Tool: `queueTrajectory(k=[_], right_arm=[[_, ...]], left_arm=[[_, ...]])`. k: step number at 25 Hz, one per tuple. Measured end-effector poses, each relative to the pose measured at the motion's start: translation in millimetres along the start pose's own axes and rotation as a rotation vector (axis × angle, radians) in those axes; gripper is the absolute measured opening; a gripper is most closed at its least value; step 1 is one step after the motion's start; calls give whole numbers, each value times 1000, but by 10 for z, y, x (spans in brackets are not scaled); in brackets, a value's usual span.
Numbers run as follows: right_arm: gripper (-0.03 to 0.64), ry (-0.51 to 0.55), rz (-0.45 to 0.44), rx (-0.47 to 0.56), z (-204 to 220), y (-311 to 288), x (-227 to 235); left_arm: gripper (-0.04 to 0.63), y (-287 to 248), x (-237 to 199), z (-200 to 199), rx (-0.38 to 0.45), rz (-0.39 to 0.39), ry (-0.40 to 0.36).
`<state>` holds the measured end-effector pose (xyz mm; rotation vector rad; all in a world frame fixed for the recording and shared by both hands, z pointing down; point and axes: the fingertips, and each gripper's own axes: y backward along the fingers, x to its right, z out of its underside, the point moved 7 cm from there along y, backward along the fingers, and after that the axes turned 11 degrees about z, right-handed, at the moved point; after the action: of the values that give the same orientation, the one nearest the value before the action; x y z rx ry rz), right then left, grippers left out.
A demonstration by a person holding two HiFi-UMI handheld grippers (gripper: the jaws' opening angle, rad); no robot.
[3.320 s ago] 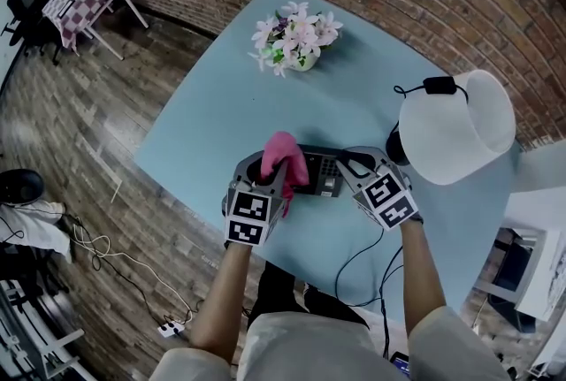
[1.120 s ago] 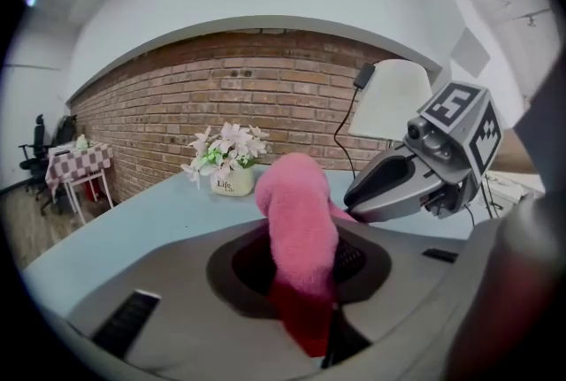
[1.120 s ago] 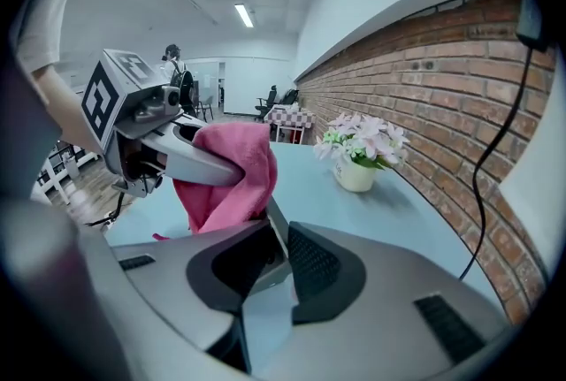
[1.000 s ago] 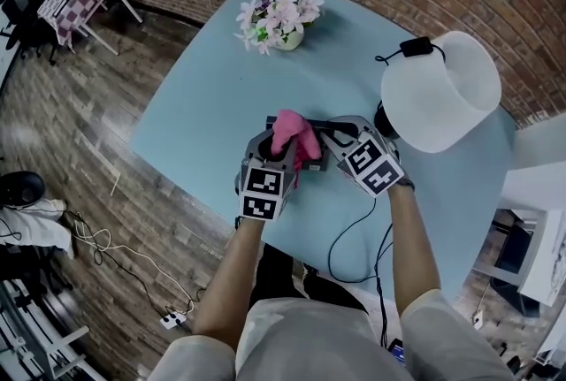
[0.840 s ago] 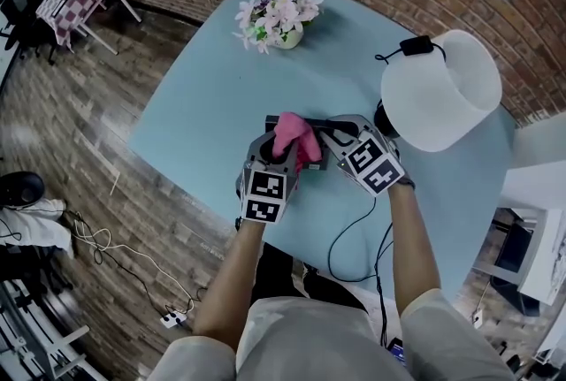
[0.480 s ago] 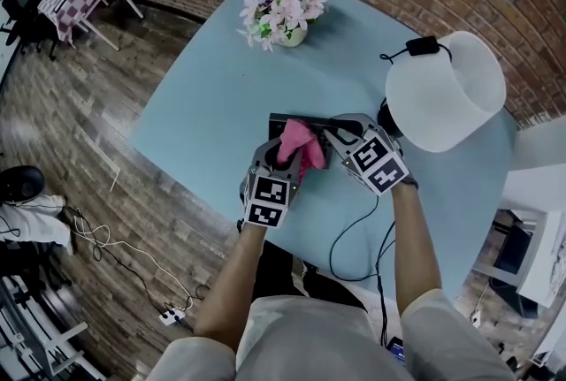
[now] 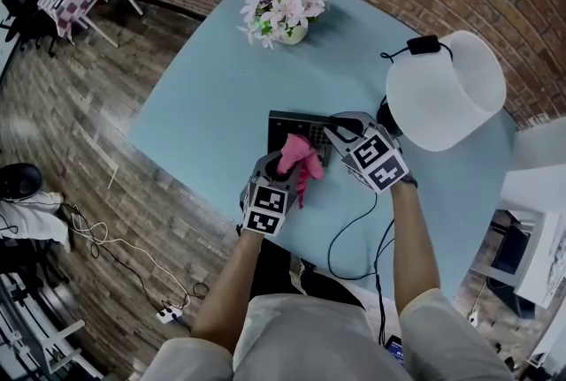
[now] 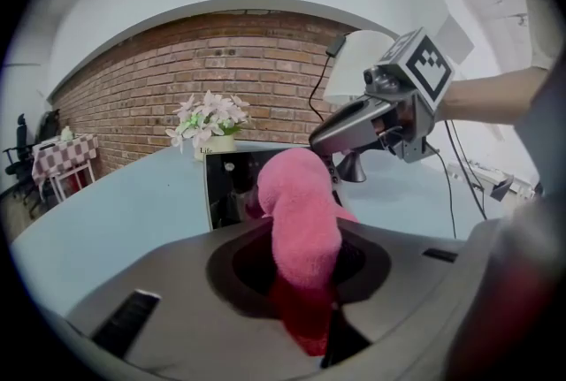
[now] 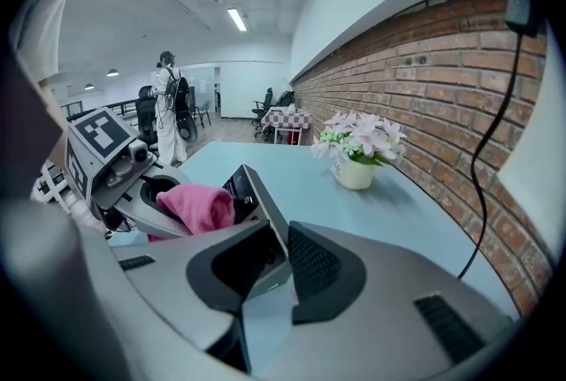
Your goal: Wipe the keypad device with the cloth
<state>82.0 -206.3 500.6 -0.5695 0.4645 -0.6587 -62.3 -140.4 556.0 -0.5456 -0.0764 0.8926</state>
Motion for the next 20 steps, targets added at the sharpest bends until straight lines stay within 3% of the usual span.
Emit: queueTrajectory(k=[8, 13, 16, 20], right_arm=[[96, -9, 2, 5, -1, 12, -5], [97, -25, 11, 13, 19, -12, 5], [96, -7, 8, 9, 25, -24, 2], [91, 13, 15, 30, 20, -10, -4]], left_arm=[[121, 27, 59, 195, -54, 28, -5], [120, 14, 87, 423, -147, 100, 36], [118, 61, 54, 472, -126, 135, 100], [117, 235, 47, 107, -16, 136, 75]])
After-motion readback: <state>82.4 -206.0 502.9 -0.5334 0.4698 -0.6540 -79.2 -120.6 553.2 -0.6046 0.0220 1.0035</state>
